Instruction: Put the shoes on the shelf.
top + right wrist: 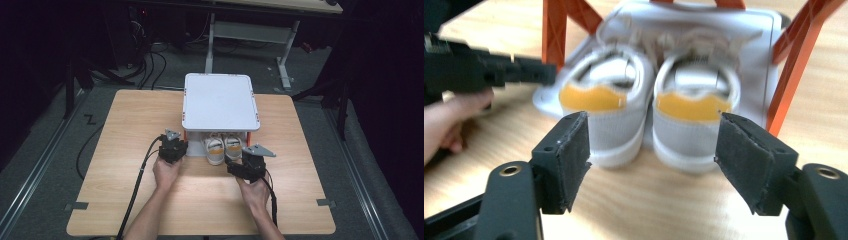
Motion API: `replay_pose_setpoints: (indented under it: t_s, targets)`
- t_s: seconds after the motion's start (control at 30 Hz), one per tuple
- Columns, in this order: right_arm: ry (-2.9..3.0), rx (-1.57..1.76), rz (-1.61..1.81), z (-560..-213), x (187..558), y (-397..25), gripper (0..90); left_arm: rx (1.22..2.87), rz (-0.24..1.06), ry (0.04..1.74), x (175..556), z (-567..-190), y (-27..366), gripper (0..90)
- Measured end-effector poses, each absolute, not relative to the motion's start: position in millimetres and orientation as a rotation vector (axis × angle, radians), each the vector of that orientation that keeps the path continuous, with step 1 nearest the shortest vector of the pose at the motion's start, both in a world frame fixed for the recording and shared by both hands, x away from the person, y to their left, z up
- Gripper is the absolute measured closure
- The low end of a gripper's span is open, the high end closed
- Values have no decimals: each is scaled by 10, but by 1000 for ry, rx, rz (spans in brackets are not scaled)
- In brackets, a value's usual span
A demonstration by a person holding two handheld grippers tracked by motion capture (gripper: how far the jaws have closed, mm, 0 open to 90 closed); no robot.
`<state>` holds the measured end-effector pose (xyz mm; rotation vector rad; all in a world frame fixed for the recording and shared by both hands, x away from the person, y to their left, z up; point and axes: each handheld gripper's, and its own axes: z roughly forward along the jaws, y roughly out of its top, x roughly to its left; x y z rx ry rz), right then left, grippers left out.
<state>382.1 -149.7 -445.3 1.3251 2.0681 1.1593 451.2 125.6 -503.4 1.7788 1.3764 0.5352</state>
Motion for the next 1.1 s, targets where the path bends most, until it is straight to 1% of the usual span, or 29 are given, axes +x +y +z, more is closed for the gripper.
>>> replay_pose_setpoints:
  t_s: [0.13, 0.37, 0.8, 1.1]
  targets:
    - [2059, 1331, 1143, -4602, 3757, -1438, 292, 1779, 534, 1377, 4512, -5033, 1257, 767]
    - [2062, 1348, 1084, -4733, 3843, -1324, 313, 1789, 527, 1376, 4511, -5031, 1268, 768]
    - [2040, 1356, 1071, -4758, 3961, -1080, 346, 1791, 524, 1374, 4511, -5031, 1274, 769]
    - [2050, 1352, 1047, -4752, 4146, -969, 351, 1791, 522, 1372, 4509, -5031, 1274, 770]
